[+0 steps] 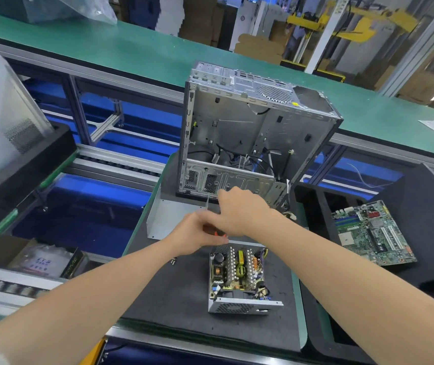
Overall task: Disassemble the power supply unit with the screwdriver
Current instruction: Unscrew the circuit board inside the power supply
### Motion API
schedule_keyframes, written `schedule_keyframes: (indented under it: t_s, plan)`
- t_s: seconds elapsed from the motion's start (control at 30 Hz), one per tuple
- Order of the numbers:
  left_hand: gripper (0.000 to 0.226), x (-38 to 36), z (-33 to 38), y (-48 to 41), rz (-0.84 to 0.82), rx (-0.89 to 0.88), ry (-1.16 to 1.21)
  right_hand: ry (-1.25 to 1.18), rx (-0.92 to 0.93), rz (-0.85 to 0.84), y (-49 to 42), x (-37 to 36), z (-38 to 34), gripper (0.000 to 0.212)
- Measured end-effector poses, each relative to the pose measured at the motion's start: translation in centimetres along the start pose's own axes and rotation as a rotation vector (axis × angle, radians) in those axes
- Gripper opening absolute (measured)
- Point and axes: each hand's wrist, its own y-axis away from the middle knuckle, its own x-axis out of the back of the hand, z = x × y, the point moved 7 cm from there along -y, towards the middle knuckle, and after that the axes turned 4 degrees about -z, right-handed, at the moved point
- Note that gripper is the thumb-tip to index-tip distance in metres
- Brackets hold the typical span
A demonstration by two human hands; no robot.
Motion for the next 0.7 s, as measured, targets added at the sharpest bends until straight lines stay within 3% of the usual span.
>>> schedule_keyframes:
  t_s: [0.1, 0.27, 0.4, 0.57, 0.7]
  plan:
    - [0.029, 0.0, -0.3, 0.0, 0.010, 0.028, -0.008, -0.020, -0.108, -0.042, 0.0, -1.0, -0.1, 0.073]
    - [0.027, 0.0, 0.2, 0.1, 0.010, -0.012, 0.006, -0.084, -0.073, -0.099, -0.8, -1.2, -0.3, 0.034]
    - [0.026, -0.1, 0.2, 0.1, 0.001, -0.010, 0.004, -0.032, 0.110, -0.186, -0.5, -0.9, -0.4, 0.013]
    - [0.020, 0.1, -0.1, 0.0, 0.002, 0.015, -0.013, 0.047, 0.394, -0.232, -0.1, -1.1, -1.2, 0.027]
    - [0.022, 0.3, 0.0, 0.0, 0.014, 0.023, -0.061, 0.072, 0.421, -0.179, -0.1, -1.4, -1.5, 0.025]
